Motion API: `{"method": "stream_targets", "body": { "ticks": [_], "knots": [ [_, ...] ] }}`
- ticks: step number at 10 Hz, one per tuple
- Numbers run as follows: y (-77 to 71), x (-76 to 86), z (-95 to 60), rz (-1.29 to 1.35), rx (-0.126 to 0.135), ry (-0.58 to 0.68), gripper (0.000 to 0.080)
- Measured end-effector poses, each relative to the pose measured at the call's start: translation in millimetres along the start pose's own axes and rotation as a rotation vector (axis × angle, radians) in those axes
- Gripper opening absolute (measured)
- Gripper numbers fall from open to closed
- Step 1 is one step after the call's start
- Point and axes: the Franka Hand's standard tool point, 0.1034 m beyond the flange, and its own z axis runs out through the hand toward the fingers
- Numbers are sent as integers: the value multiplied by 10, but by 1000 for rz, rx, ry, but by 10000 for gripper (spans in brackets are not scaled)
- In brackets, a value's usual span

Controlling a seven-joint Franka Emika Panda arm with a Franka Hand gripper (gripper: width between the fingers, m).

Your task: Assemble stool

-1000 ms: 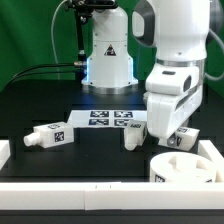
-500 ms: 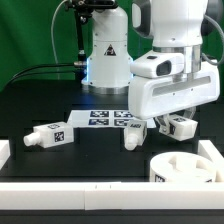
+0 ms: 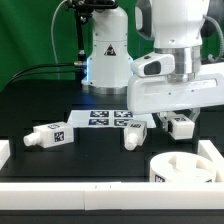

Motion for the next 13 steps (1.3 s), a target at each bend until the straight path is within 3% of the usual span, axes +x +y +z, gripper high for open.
{"method": "stream_targets", "body": {
  "ticks": [3, 4, 5, 6, 7, 9, 10, 13],
  "knots": [
    [-11, -2, 53, 126, 11, 16, 320],
    [-9, -2, 55, 127, 11, 16, 401],
    [22, -28, 64, 116, 6, -20, 574],
    [74, -18, 43, 122, 3, -81, 574],
    [91, 59, -18, 136, 7, -98, 634],
    [127, 264, -241, 172, 12, -293, 645],
    [137, 418, -279, 178, 20, -361, 648],
    [160, 305, -209, 159, 26, -595, 648]
  ]
}}
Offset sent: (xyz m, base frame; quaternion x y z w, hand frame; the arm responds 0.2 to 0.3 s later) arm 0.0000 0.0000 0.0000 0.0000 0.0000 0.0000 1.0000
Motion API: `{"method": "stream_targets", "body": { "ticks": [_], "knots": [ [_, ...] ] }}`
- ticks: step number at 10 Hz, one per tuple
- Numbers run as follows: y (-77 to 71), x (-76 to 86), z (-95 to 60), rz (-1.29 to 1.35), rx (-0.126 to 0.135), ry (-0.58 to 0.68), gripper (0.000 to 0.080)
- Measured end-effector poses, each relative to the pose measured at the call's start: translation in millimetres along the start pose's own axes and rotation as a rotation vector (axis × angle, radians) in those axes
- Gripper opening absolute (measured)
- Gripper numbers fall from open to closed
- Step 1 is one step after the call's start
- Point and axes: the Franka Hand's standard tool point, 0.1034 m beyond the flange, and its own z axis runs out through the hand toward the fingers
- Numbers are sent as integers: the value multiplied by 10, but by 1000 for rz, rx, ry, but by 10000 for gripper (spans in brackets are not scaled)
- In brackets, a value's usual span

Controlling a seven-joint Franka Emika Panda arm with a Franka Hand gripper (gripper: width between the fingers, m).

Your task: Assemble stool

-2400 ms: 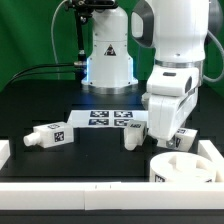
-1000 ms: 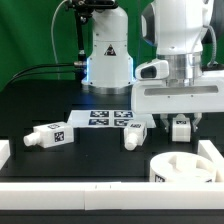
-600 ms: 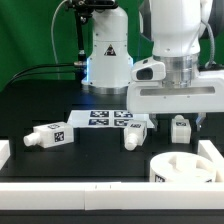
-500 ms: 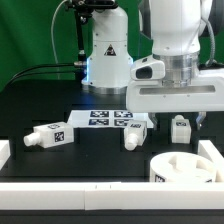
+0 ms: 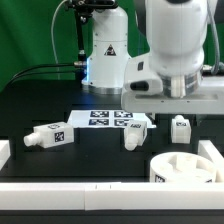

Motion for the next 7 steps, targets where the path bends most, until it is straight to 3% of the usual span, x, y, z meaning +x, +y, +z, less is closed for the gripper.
{"method": "stream_targets", "body": {
  "ticks": [3, 6, 7],
  "knots": [
    [-156, 145, 72, -127, -15, -233, 648],
    [-136, 144, 108, -103, -21, -285, 648],
    [-130, 103, 167, -38, -39, -313, 648]
  ]
}}
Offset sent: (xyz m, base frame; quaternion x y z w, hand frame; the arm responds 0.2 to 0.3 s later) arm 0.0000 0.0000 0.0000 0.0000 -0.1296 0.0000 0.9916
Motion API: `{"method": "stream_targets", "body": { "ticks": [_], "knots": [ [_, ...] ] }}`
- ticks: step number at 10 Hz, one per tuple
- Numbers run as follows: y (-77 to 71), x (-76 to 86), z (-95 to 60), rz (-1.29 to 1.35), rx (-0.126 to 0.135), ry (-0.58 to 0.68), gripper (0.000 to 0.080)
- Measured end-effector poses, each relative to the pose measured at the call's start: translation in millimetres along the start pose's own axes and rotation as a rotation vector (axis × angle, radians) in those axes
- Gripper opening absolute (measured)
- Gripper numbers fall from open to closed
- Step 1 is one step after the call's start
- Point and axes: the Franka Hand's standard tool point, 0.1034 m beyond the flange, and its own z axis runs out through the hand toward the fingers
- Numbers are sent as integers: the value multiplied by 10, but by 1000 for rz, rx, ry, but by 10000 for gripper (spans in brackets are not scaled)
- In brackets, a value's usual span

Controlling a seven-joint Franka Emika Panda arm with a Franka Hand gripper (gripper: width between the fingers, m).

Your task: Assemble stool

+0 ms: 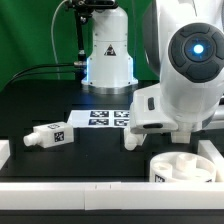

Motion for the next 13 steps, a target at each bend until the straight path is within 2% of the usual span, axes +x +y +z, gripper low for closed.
{"method": "stream_targets", "body": {
  "ticks": [1, 5, 6, 8, 10, 11, 12, 13],
  "knots": [
    [11, -17, 57, 46, -5, -35, 648],
    [14, -15, 74, 50, -2, -40, 648],
    [31, -94, 152, 119, 2, -107, 648],
    [37, -70, 160, 111, 2, -104, 648],
    [38, -71, 164, 112, 1, -105, 398],
    [30, -73, 161, 112, 0, -103, 398],
    [-2, -86, 118, 105, -1, -90, 333],
    [-8, -135, 21, 97, -1, -90, 333]
  ]
}}
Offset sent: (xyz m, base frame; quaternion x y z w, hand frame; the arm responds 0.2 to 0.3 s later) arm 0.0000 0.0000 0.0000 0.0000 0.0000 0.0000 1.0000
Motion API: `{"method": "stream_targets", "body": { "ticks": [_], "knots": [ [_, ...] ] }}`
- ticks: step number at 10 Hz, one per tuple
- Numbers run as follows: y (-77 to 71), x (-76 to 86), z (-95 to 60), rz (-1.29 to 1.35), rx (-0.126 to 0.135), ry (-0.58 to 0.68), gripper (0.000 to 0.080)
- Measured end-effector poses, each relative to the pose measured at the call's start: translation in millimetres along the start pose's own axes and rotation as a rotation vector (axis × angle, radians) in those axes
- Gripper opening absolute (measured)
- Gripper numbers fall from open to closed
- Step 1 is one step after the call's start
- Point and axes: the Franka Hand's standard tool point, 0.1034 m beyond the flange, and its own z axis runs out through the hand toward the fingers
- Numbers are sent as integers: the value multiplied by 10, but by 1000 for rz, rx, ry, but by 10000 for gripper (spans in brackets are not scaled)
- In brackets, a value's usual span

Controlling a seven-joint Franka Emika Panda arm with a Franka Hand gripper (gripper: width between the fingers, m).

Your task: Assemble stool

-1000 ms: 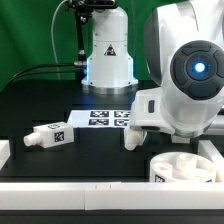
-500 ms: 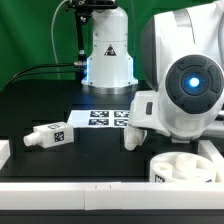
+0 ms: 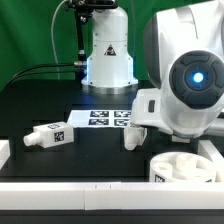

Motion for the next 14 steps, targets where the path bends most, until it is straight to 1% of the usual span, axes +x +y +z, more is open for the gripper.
{"method": "stream_targets", "body": {
  "ticks": [1, 2, 3, 4, 5, 6, 7, 8, 9, 10, 11, 12, 13, 14],
  "knots": [
    [23, -84, -251, -37, -4, 25, 333],
    [23, -163, -569, -65, 15, 93, 333],
    [-13, -175, -722, -70, 33, 199, 333],
    [-24, -160, -660, -67, 40, 269, 333],
    [-31, -145, -660, -67, 47, 321, 334],
    [-34, -78, -709, -87, 53, 406, 334],
    [22, 14, -743, -153, 38, 459, 334],
    [45, 21, -1043, -206, 11, 537, 334],
    [23, -28, -1344, -252, -22, 602, 334],
    [-73, -30, -1577, -288, -45, 713, 334],
    [-83, 21, -1523, -284, -24, 804, 334],
    [-48, 35, -1464, -282, -21, 854, 334],
    [-38, 76, -1518, -294, -20, 913, 334],
    [18, 171, -1650, -341, -39, 1004, 334]
  ]
}}
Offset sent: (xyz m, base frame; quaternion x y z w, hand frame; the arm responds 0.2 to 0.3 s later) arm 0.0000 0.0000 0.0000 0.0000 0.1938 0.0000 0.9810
